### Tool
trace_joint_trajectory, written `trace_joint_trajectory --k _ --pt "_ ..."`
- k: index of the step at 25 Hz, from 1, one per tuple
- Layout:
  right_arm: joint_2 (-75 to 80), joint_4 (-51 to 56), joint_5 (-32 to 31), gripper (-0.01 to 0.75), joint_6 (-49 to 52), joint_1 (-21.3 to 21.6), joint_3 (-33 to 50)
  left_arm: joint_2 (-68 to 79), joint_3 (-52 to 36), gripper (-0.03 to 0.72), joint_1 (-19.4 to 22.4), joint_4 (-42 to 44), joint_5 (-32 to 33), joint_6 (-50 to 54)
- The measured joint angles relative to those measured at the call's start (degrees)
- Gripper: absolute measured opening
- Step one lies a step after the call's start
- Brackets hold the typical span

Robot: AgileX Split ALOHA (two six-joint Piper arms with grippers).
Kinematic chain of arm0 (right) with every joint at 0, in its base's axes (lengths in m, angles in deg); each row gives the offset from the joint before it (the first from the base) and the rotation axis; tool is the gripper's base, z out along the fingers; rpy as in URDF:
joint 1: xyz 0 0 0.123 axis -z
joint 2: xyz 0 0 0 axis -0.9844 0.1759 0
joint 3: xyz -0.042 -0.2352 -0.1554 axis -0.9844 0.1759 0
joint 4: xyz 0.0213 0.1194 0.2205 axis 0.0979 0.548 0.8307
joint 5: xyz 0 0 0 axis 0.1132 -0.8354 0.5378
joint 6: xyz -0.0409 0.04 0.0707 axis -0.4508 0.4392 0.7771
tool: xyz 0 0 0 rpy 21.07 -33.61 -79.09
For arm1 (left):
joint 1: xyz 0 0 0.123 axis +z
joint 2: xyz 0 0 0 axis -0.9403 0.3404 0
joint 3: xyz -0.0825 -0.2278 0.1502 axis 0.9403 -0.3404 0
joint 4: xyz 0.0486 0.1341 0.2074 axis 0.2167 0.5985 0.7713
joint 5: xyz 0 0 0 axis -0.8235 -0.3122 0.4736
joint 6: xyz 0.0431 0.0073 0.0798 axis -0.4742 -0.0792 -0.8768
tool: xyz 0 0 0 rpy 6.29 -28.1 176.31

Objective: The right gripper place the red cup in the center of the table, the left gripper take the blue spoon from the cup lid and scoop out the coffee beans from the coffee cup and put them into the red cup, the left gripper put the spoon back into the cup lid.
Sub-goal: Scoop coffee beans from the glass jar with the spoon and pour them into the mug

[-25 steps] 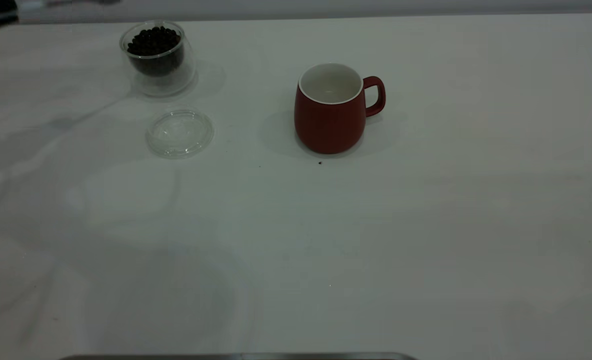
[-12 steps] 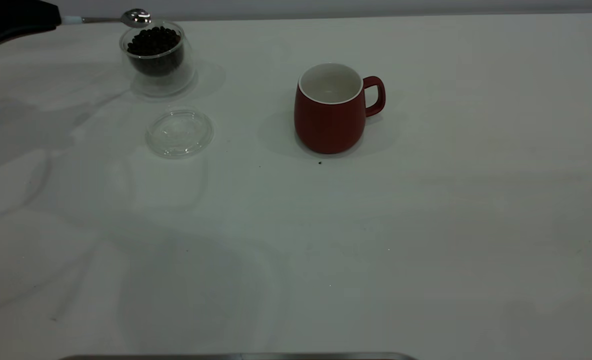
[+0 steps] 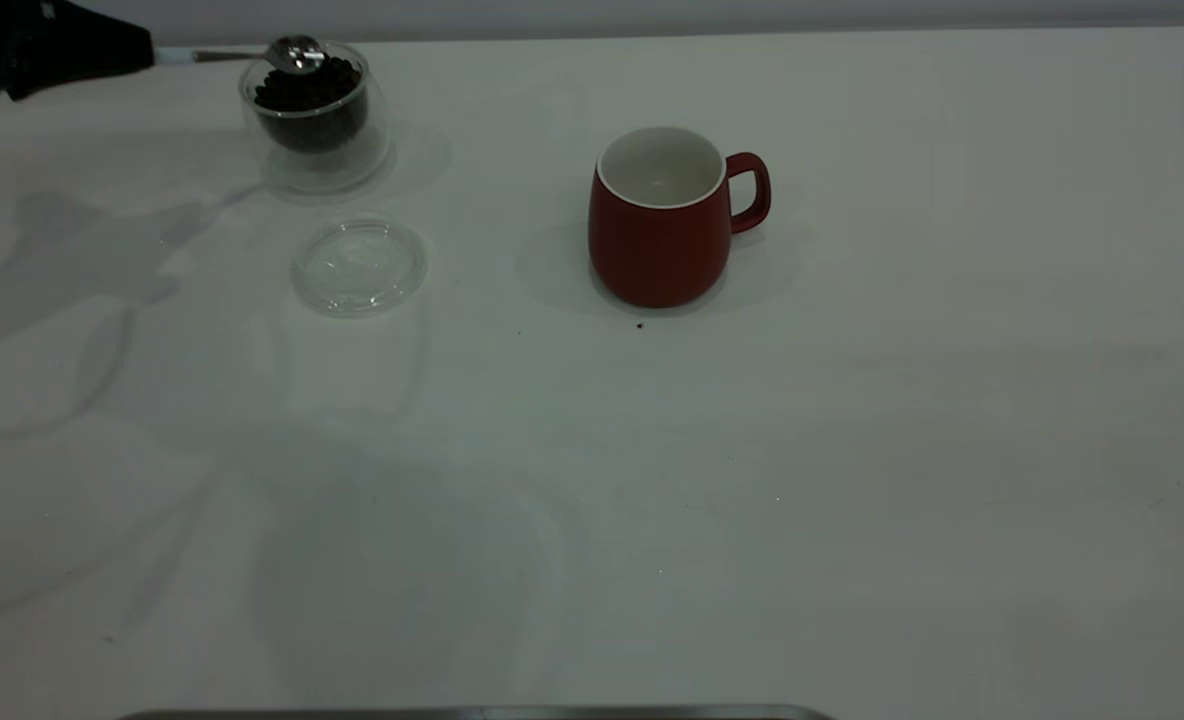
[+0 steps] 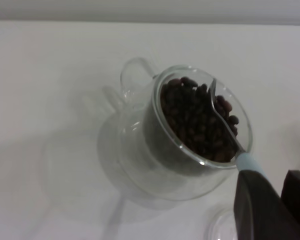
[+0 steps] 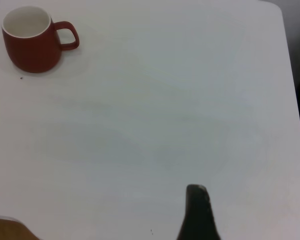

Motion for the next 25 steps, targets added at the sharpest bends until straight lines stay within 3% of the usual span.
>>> trace_joint_trajectory --k 11,25 --pt "0.0 0.0 0.0 0.59 0.0 0.0 0.0 3.63 0.0 0.124 -0.25 -3.89 -0.08 1.11" --pt "0.0 0.0 0.0 0.59 0.0 0.0 0.0 4.26 0.11 0.124 -0.6 -4.08 -0.08 21.97"
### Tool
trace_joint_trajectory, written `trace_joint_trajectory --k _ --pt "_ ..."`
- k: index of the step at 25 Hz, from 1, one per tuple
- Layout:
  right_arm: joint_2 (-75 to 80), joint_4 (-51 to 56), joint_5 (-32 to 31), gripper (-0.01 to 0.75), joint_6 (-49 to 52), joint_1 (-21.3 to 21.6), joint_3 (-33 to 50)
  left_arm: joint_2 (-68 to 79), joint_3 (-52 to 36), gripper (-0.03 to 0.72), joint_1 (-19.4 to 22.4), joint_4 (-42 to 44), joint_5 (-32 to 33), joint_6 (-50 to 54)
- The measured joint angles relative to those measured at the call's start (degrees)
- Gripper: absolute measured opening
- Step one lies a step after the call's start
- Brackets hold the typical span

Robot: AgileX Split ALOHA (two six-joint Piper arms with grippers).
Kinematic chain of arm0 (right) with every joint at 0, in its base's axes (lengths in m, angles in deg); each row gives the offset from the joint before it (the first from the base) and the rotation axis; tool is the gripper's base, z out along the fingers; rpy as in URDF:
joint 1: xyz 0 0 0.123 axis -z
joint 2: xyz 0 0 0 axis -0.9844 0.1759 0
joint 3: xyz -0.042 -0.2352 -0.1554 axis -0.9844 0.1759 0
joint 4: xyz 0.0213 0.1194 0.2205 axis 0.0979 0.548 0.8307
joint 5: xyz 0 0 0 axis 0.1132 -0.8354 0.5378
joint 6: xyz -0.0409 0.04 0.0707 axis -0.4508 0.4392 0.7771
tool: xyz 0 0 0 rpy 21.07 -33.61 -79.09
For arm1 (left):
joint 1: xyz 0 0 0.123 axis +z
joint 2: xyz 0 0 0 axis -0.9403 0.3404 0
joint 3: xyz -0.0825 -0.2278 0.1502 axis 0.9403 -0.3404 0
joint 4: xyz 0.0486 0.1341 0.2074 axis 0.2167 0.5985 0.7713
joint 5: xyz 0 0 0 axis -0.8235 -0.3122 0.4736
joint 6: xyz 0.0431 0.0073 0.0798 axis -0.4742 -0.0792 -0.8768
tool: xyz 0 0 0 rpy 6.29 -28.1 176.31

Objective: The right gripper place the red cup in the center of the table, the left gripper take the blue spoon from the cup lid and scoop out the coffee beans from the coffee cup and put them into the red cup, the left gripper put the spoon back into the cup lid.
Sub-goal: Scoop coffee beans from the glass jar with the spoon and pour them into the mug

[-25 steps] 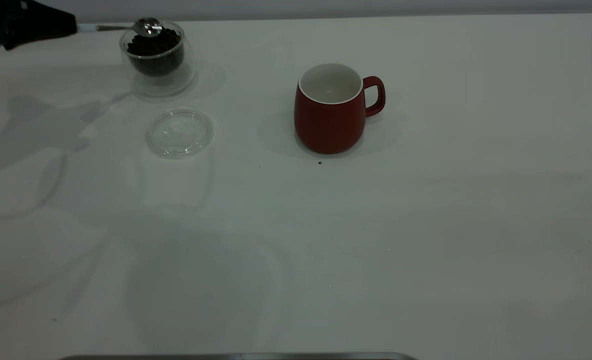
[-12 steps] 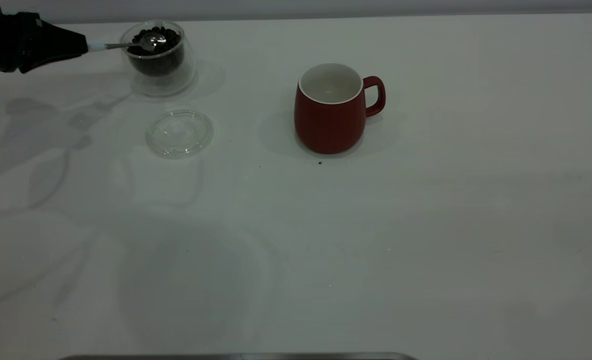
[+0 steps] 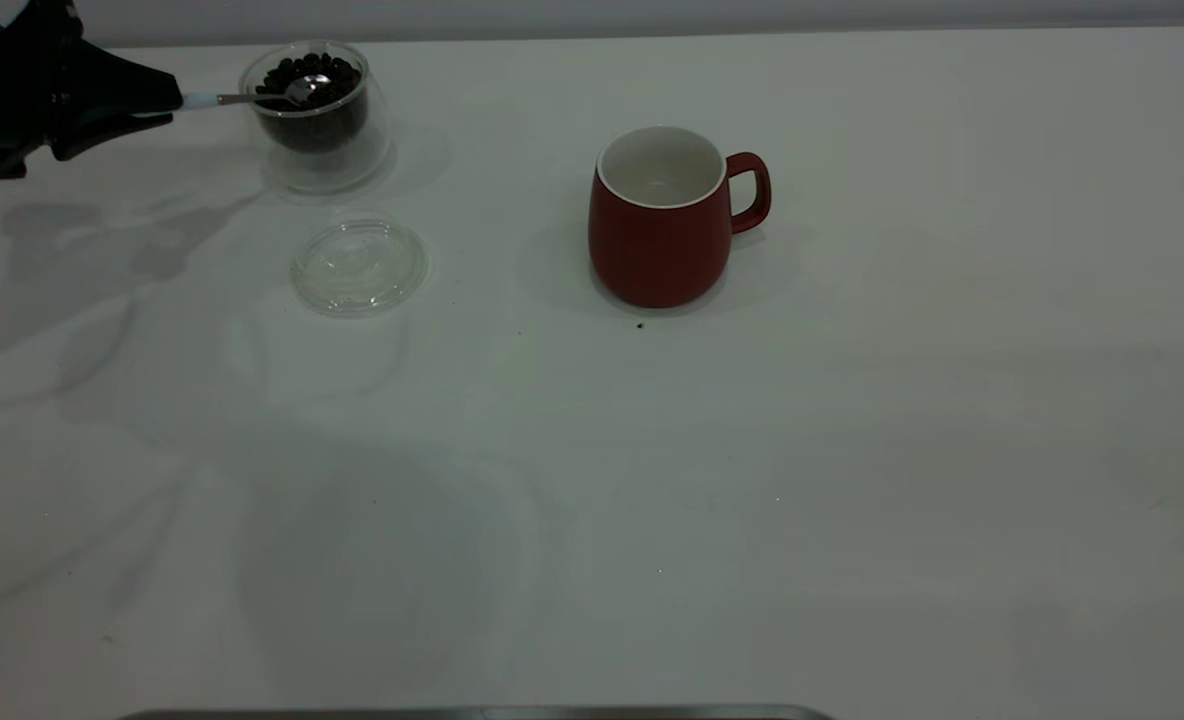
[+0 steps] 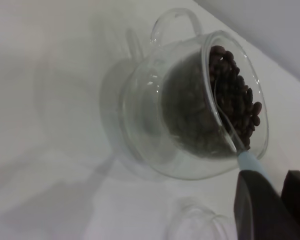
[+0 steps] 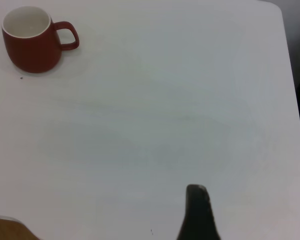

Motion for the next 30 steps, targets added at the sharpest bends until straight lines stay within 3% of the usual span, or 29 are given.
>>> trace_joint_trajectory --k 13,30 --pt "0.0 0.0 0.0 0.59 0.0 0.0 0.0 0.0 0.06 0.124 0.0 0.0 0.57 18.4" --pt "0.0 0.0 0.0 0.59 0.0 0.0 0.0 0.07 0.06 0.124 0.0 0.0 2.23 23.81"
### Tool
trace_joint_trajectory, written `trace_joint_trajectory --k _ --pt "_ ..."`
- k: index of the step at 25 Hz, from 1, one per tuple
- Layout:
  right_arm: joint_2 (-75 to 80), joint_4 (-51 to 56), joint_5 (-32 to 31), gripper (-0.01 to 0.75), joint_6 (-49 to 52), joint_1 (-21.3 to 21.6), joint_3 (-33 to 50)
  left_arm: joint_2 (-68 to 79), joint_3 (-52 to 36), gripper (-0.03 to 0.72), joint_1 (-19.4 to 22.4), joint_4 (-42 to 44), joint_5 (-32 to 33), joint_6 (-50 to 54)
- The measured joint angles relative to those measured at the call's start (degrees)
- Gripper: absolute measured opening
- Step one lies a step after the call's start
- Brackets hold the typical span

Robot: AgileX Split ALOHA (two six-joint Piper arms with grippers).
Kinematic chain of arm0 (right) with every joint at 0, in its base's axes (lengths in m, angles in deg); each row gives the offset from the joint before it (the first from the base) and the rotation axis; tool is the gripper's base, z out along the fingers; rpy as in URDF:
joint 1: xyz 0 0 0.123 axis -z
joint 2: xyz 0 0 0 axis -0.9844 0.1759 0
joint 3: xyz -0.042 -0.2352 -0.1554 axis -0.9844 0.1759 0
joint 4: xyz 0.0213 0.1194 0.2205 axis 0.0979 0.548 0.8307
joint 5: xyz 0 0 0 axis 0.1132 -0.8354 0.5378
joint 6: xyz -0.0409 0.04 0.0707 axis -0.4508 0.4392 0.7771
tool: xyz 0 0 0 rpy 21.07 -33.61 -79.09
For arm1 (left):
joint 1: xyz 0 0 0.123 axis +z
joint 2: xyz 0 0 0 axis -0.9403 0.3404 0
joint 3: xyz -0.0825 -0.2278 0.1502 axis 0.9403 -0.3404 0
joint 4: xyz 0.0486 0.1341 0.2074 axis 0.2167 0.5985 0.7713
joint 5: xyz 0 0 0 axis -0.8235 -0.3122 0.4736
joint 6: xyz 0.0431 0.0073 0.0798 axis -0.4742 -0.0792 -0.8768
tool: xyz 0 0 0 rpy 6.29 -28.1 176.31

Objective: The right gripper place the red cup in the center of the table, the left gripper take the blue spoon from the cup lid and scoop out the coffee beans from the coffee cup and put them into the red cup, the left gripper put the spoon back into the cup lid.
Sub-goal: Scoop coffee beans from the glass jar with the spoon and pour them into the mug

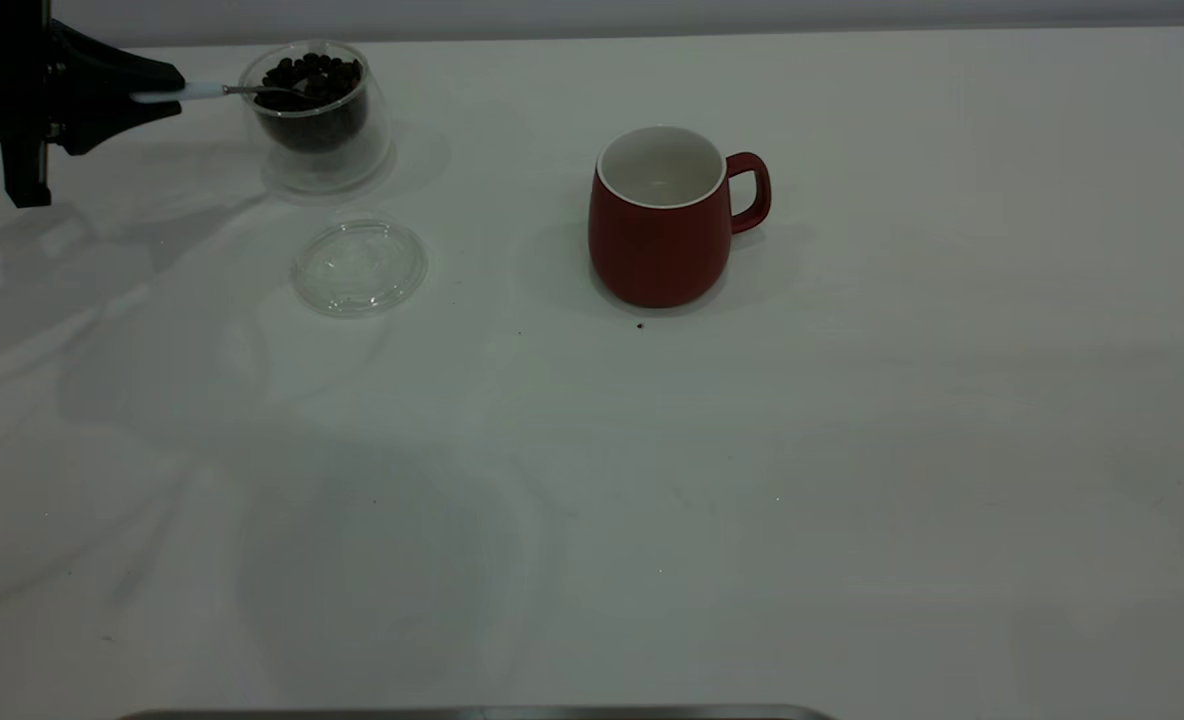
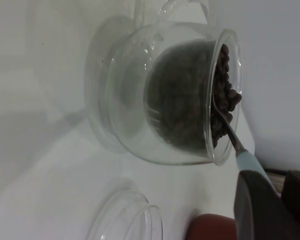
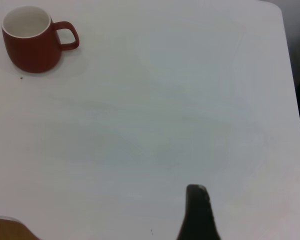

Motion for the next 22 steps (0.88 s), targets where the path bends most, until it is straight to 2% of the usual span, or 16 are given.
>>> trace_joint_trajectory --k 22 --pt "0.0 0.0 0.0 0.59 0.0 0.0 0.0 0.89 0.05 0.124 0.15 0.0 2.94 0.2"
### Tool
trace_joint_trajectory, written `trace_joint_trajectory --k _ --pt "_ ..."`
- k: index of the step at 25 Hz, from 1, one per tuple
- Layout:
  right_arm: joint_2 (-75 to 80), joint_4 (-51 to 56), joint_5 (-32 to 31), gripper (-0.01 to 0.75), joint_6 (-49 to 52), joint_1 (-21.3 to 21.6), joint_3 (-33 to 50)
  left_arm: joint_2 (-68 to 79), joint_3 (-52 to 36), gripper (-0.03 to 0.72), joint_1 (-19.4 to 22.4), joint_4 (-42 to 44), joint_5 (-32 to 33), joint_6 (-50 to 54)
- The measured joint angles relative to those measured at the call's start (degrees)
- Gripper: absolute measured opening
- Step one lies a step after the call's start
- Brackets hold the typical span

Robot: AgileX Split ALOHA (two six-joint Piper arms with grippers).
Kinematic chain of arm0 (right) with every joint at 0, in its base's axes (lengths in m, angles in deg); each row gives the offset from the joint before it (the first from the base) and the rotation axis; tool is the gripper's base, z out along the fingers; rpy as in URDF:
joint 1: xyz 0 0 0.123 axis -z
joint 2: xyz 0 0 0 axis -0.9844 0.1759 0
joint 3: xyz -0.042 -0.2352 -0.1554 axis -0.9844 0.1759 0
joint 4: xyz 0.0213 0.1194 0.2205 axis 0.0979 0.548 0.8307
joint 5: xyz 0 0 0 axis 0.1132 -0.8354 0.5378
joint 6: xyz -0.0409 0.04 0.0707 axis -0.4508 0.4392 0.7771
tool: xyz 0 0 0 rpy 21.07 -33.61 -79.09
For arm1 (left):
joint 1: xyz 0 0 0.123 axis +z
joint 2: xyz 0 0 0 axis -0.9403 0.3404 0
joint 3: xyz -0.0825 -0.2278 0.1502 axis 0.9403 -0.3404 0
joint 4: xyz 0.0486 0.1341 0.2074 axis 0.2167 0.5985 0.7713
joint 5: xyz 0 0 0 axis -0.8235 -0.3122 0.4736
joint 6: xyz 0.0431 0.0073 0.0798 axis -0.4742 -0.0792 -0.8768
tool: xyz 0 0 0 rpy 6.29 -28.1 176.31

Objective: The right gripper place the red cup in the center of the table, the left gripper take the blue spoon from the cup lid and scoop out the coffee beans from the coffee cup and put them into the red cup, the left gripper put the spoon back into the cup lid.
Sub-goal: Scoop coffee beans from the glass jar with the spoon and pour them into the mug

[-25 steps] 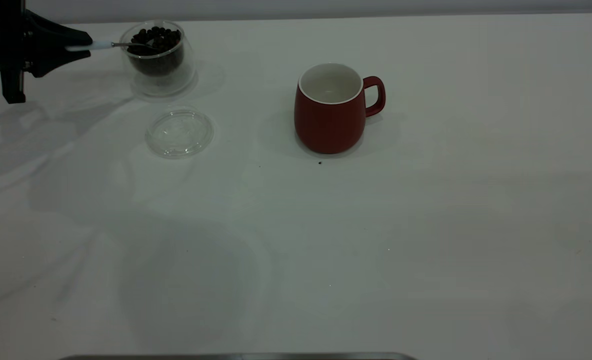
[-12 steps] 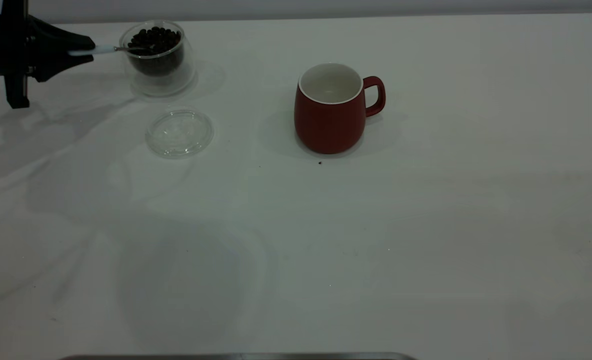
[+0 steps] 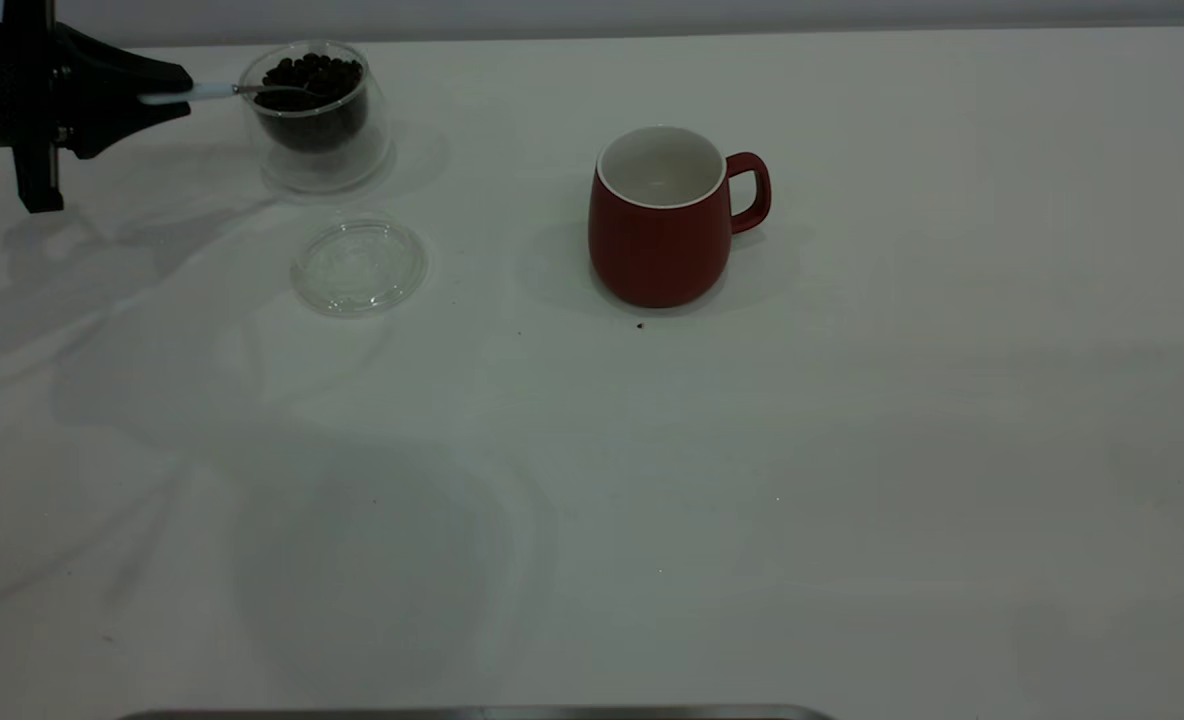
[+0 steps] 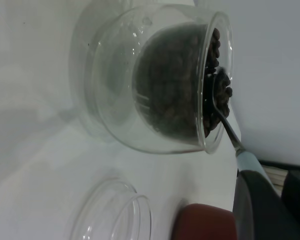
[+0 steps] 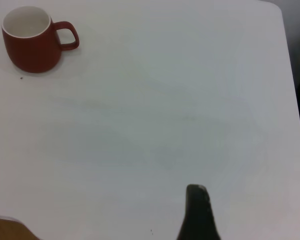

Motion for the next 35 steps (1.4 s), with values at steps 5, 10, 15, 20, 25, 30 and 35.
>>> trace_joint_trajectory --k 5,10,15,20,25,30,35 --pt "0.0 0.0 0.0 0.59 0.0 0.0 0.0 0.0 0.06 0.124 1.51 0.0 0.29 0.58" --pt "0.0 0.0 0.0 0.59 0.0 0.0 0.0 0.12 0.06 0.124 3.18 0.17 3.16 0.63" --pt "0.0 0.0 0.0 0.59 0.0 0.0 0.0 0.18 0.07 0.124 3.75 0.23 5.6 0.63" --pt "0.0 0.0 0.0 0.59 0.0 0.0 0.0 0.18 0.18 0.124 3.77 0.29 7.19 0.73" --pt "0.0 0.0 0.0 0.59 0.0 0.0 0.0 0.18 0.18 0.124 3.77 0.29 10.16 0.8" --pt "0.0 0.0 0.0 0.59 0.0 0.0 0.0 0.18 0.24 0.124 3.77 0.34 11.9 1.06" --pt "0.0 0.0 0.0 0.59 0.0 0.0 0.0 0.18 0.24 0.124 3.77 0.35 12.42 1.51"
